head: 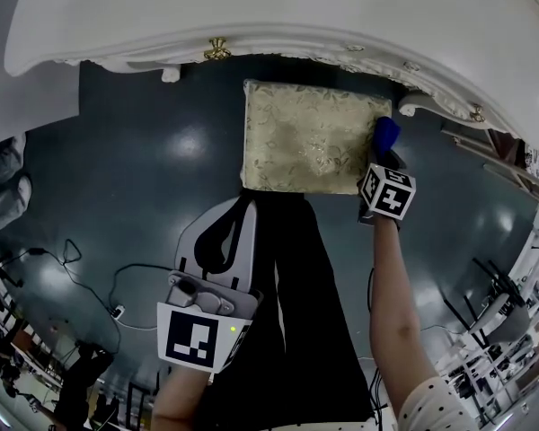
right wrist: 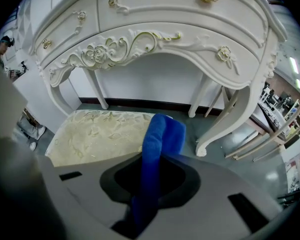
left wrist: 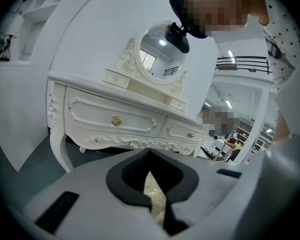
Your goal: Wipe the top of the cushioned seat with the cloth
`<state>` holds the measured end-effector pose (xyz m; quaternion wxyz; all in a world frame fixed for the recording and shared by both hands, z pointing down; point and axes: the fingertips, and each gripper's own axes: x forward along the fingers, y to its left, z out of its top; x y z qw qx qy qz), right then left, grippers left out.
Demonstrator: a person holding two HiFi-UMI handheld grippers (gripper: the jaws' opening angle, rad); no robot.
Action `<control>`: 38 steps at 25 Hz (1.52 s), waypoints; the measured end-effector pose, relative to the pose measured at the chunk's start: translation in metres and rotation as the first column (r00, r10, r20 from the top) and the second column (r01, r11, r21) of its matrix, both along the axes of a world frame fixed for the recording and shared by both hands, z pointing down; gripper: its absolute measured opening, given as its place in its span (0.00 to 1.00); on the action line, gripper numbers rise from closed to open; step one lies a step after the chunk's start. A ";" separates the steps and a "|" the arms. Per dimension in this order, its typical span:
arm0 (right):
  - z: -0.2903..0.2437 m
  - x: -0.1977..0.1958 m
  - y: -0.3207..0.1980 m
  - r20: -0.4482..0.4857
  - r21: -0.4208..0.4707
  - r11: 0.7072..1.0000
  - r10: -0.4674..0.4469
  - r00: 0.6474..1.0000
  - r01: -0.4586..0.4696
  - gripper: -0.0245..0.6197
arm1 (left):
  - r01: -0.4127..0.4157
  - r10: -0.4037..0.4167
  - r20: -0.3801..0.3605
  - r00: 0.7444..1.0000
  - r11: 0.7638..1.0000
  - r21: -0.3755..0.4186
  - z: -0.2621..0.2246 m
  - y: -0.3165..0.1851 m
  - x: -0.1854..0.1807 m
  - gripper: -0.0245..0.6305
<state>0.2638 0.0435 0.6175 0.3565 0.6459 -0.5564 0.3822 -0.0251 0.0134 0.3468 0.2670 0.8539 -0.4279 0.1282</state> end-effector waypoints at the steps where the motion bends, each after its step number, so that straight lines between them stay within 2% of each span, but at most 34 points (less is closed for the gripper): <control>1: 0.000 -0.003 -0.001 0.001 0.001 1.000 -0.002 1.000 0.002 0.14 | 0.004 -0.004 0.000 1.000 1.000 0.000 0.000 0.000 -0.002 0.05; 38: 0.001 -0.088 -0.019 0.062 0.009 0.998 -0.063 0.996 0.063 0.14 | 0.078 -0.078 -0.011 0.997 0.997 -0.004 0.001 -0.007 -0.041 0.05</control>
